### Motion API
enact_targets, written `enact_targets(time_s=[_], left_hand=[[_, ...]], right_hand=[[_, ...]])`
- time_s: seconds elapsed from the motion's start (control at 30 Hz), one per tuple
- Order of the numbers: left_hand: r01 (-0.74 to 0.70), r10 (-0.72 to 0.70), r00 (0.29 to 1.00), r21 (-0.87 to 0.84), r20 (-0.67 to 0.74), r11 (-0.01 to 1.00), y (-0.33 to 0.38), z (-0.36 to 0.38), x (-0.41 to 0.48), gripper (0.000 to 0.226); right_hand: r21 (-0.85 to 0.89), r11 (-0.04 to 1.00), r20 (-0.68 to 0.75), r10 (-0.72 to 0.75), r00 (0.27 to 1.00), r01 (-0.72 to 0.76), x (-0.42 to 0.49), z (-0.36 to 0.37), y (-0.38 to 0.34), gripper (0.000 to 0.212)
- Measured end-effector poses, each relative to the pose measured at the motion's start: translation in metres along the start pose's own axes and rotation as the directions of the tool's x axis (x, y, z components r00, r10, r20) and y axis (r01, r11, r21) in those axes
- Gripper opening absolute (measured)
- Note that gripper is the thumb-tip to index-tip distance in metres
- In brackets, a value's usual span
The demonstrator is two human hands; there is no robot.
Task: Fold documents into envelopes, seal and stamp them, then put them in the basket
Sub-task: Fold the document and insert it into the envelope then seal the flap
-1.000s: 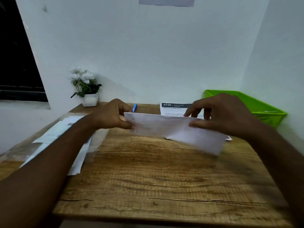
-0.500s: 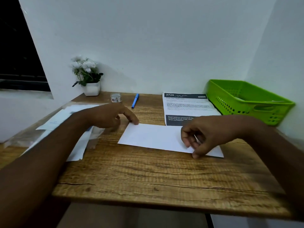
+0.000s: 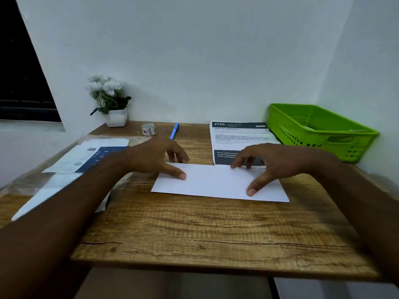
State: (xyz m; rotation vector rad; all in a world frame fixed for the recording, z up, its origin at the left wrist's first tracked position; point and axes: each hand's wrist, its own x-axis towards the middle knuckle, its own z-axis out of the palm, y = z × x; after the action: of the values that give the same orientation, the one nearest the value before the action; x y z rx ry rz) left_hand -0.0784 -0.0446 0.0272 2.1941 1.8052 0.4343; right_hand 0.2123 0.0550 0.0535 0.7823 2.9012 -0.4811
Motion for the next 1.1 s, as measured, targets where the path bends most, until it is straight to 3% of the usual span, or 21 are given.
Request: enact_targets(time_s=[0.37,0.73,0.87,0.97,1.1], left_hand=[[-0.092,0.092,0.994,-0.003,-0.056,0.996,0.01,0.02,0.005,0.033],[-0.145,0.139,0.978,-0.025,-0.154,0.989,0.013,0.024,0.007,0.025],[-0.096,0.086,0.967,-0.031,-0.239,0.995,0.006,0.016,0.003,0.018],[-0.04,0.016,0.94,-0.063,-0.341,0.997,-0.005,0.012,-0.001,0.016],[0.098,-0.15,0.821,-0.123,-0.551,0.988,-0.031,0.007,0.002,0.017]], right_hand=[[0.017,0.999,-0.044,-0.031,0.999,0.031,0.003,0.005,0.001,0.056],[0.073,0.984,-0.392,-0.121,0.912,0.162,0.035,0.039,-0.024,0.018],[-0.026,0.99,-0.442,-0.137,0.886,0.14,0.056,0.04,-0.04,0.01],[-0.006,0.994,-0.474,-0.096,0.875,0.107,0.079,0.036,-0.048,0.006],[0.038,0.994,-0.547,-0.066,0.835,0.103,0.12,0.026,-0.062,0.006]])
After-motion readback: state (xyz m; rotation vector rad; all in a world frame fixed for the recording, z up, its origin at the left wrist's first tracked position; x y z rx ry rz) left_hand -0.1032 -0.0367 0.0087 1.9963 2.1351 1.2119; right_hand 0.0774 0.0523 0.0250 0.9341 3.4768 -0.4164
